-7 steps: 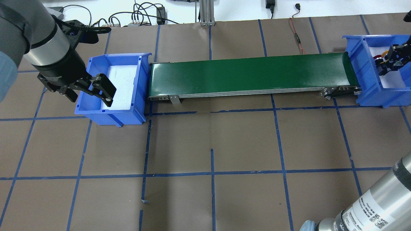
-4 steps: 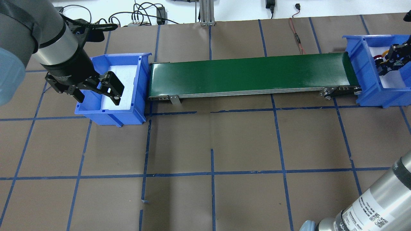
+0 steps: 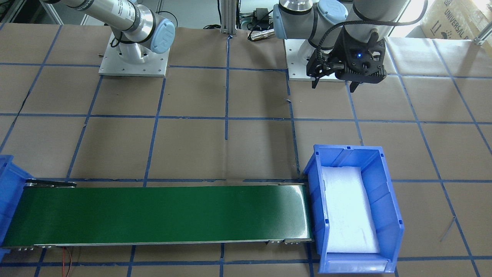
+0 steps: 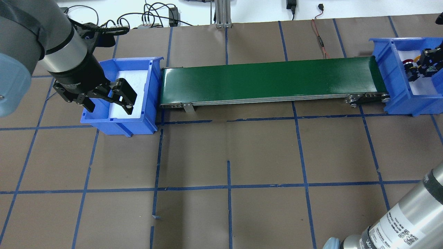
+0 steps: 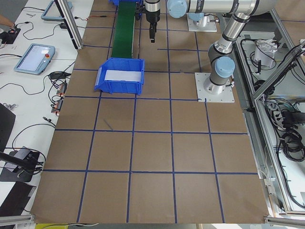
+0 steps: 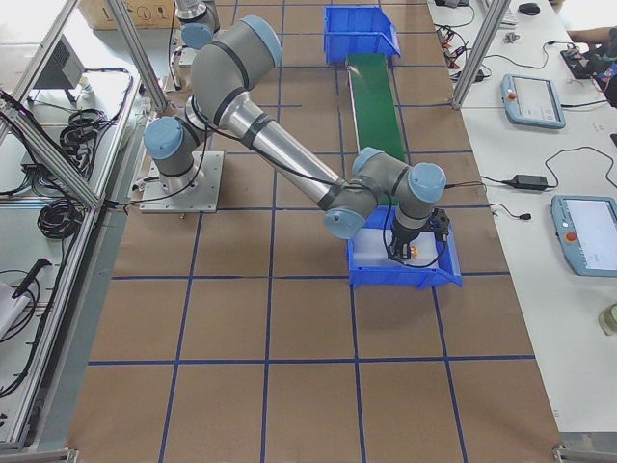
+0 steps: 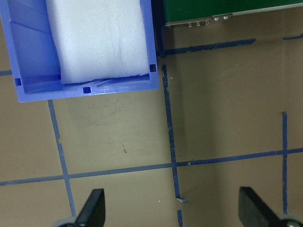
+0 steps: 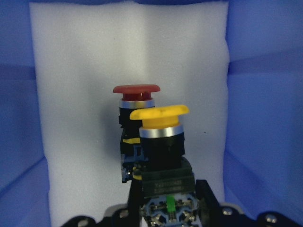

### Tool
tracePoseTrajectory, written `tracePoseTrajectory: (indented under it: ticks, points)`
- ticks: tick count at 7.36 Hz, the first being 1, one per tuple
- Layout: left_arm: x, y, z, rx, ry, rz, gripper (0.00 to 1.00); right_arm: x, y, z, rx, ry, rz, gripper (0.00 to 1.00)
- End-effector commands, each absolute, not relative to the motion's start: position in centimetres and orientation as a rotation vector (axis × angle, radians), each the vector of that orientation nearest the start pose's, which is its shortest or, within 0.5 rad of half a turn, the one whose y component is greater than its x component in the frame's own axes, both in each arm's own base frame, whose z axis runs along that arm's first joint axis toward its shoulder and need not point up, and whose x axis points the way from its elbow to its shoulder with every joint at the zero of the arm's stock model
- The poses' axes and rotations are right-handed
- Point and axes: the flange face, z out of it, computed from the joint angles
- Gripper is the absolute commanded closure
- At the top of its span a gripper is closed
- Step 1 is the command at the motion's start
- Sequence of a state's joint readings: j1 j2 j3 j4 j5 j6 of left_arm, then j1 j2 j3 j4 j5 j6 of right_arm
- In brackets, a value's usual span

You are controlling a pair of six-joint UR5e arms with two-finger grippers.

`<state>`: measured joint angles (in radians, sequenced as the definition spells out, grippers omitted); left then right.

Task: Transport two buttons from left to right
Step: 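Lower the yellow-capped button beside the red one in the far bin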

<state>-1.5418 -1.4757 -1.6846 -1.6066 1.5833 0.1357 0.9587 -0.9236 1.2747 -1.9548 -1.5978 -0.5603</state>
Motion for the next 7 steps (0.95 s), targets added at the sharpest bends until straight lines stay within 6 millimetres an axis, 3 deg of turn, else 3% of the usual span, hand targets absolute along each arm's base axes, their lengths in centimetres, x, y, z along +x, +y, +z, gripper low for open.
tracePoseTrajectory:
  ticks: [1, 7]
  points:
    - [-11.58, -45.43, 47.26, 0.154, 3.125, 0.055, 0.00, -30.56, -67.32, 27.04, 0.071, 3.177, -0.026, 0.61]
    - [-11.49, -45.49, 47.27, 0.139, 3.116, 0.056, 0.00, -30.14, -67.71, 26.57, 0.054, 3.174, -0.018, 0.47]
